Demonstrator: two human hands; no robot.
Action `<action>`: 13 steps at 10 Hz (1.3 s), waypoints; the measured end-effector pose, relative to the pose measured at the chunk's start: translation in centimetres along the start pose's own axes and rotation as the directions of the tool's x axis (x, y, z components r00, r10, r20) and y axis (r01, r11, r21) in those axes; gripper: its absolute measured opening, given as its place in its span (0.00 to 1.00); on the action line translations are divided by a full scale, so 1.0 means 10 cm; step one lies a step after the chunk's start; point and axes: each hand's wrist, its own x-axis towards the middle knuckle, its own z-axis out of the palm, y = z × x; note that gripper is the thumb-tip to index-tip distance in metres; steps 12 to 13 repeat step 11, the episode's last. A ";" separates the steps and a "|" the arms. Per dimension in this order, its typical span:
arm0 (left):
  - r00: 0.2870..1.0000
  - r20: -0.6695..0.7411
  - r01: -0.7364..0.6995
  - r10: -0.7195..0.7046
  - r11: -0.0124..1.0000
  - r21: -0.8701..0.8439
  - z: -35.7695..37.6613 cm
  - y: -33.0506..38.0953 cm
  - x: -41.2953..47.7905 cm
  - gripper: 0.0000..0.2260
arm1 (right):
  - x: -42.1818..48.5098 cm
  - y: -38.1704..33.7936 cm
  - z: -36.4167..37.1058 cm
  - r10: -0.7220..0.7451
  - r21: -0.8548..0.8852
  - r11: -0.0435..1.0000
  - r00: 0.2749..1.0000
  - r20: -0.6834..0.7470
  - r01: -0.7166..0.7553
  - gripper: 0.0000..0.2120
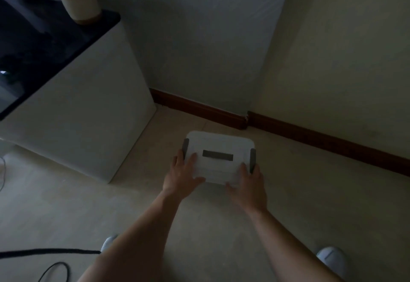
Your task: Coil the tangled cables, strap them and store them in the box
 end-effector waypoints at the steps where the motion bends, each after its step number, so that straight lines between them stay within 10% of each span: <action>1: 1.000 0.023 -0.018 0.015 0.994 0.105 -0.15 0.13 0.27 0.33 | 0.22 0.03 -0.09 -0.039 -0.060 0.997 0.998 0.041 0.041 0.33; 7: 0.996 0.009 0.084 -0.089 0.960 0.268 -0.43 0.72 0.79 0.23 | 0.93 -0.30 -0.54 0.081 -0.106 0.992 0.978 0.191 -0.061 0.31; 13: 0.995 -0.086 -0.039 0.058 0.977 0.210 -1.98 1.18 -0.19 0.20 | -0.10 -0.81 -2.03 -0.069 -0.078 0.995 0.995 -0.072 0.063 0.28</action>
